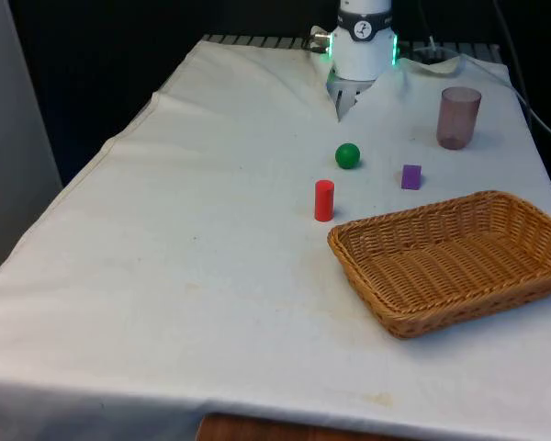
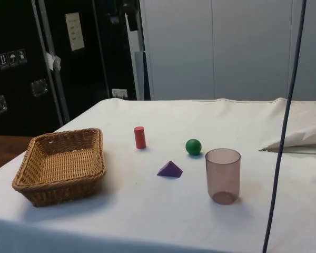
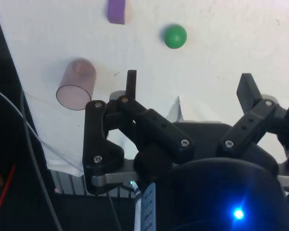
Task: Pick up the triangular block and place it into the basket.
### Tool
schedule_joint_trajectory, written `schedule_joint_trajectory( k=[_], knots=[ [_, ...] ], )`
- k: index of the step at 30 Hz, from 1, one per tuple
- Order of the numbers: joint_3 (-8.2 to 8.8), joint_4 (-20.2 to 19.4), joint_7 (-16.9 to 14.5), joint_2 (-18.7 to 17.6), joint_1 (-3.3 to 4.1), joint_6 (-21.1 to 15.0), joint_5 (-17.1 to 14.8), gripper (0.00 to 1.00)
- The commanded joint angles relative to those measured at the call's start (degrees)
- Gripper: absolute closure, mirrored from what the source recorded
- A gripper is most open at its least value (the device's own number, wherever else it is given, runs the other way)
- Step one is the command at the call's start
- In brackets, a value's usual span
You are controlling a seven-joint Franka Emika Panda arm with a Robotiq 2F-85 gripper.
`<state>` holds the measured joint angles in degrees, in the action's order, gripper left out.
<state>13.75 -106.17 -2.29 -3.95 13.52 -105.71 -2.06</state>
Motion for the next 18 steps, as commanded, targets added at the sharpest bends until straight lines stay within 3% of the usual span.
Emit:
schedule_joint_trajectory(
  k=[1, 10, 11, 18],
  knots=[
    [-0.11, -0.06, 0.11, -0.11, 0.06, 0.00, 0.00, 0.00],
    [-2.18, -6.59, 3.44, 3.21, 0.57, -4.41, 0.86, 0.00],
    [-1.95, -5.61, 2.64, 2.58, 0.34, -3.09, 0.29, 0.00],
    [-3.90, -12.15, 5.50, 5.21, 0.63, -9.28, 1.26, 0.00]
  ],
)
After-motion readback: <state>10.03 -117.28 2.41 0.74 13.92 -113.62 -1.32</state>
